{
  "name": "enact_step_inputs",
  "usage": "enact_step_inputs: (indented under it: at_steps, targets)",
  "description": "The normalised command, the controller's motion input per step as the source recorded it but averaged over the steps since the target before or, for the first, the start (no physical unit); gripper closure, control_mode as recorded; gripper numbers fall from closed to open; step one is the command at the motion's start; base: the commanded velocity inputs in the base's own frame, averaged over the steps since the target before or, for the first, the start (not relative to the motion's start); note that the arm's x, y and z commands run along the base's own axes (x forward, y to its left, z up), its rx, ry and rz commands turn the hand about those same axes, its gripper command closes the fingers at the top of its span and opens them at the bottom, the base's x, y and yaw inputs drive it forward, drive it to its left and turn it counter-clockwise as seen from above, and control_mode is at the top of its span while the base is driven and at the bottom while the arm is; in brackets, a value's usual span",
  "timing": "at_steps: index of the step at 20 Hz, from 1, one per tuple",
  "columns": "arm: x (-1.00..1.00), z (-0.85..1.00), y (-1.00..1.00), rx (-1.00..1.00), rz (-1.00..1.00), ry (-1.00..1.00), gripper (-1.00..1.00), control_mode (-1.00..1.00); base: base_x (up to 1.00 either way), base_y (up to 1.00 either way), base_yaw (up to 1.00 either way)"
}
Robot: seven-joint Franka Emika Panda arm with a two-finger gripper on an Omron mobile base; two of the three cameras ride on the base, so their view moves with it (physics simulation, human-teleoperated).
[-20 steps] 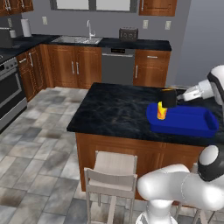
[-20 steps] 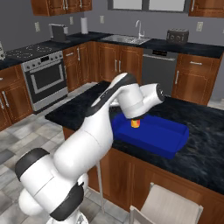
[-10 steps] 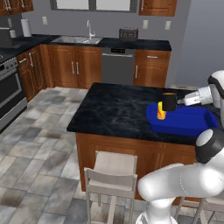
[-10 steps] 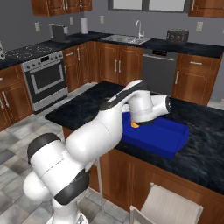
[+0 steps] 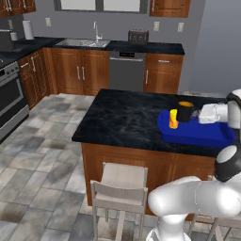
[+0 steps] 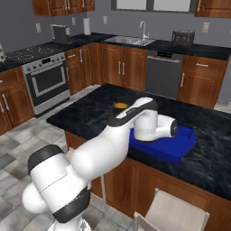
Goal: There is a tray on the dining counter. Grab the cup, mug, and pitcher and place them on the tray. The pitcher may be placed next to the tray if it cannot fit the tray.
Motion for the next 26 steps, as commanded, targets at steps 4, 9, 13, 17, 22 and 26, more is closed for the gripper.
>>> enact_step_inputs:
  at_steps: [4, 9, 13, 17, 22, 26]
  targets:
    - [0.16, -0.26, 0.0, -0.02, -0.15, -0.16, 1.0, -1.0, 0.0, 0.0, 0.0]
    - [0.6, -0.06, 0.0, -0.11, -0.05, 0.0, 1.0, -1.0, 0.0, 0.0, 0.0]
    - [0.66, -0.03, -0.11, -0.13, 0.0, 0.02, 1.0, -1.0, 0.0, 0.0, 0.0]
    - [0.4, -0.14, -0.24, -0.13, 0.0, 0.03, 1.0, -1.0, 0.0, 0.0, 0.0]
    - [0.25, -0.25, -0.3, -0.1, 0.0, 0.03, 1.0, -1.0, 0.0, 0.0, 0.0]
    - [0.15, -0.31, -0.31, -0.06, 0.02, 0.03, 1.0, -1.0, 0.0, 0.0, 0.0]
